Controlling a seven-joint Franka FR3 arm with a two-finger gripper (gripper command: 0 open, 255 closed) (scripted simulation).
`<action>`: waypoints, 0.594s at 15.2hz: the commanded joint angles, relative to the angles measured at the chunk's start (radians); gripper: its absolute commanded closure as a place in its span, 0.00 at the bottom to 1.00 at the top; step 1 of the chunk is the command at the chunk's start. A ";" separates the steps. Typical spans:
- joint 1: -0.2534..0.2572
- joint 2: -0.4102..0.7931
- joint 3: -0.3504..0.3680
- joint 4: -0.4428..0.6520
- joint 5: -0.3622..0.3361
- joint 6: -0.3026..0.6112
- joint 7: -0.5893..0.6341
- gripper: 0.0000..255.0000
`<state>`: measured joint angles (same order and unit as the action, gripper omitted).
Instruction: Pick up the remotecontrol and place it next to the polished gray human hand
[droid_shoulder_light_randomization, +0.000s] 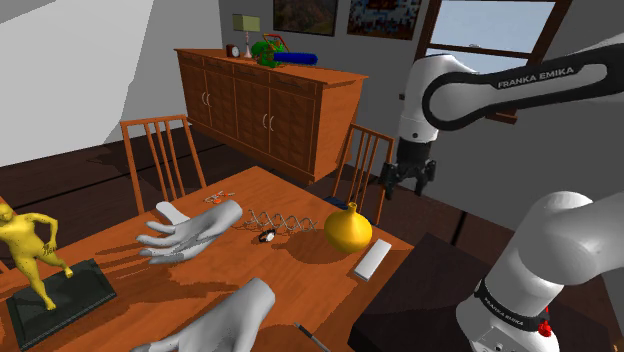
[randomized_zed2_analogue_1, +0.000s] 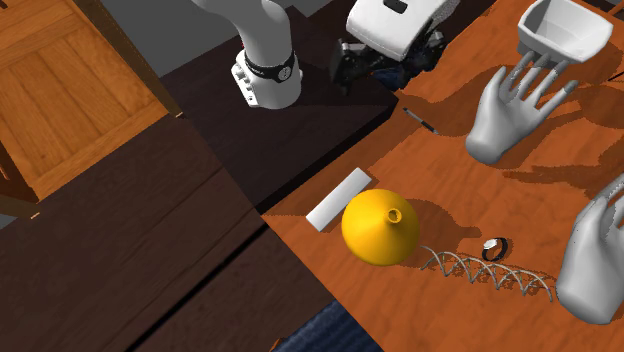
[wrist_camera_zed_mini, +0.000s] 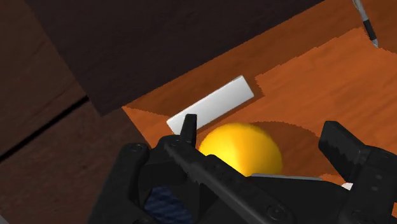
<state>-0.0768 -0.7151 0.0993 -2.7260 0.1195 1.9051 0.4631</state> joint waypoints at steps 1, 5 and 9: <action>-0.014 0.039 0.024 -0.050 0.015 0.102 0.060 0.00; -0.044 0.144 0.071 -0.125 0.040 0.301 0.175 0.00; -0.081 0.298 0.120 -0.170 0.054 0.517 0.296 0.00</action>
<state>-0.1488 -0.4650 0.2037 -2.8889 0.1694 2.3594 0.7219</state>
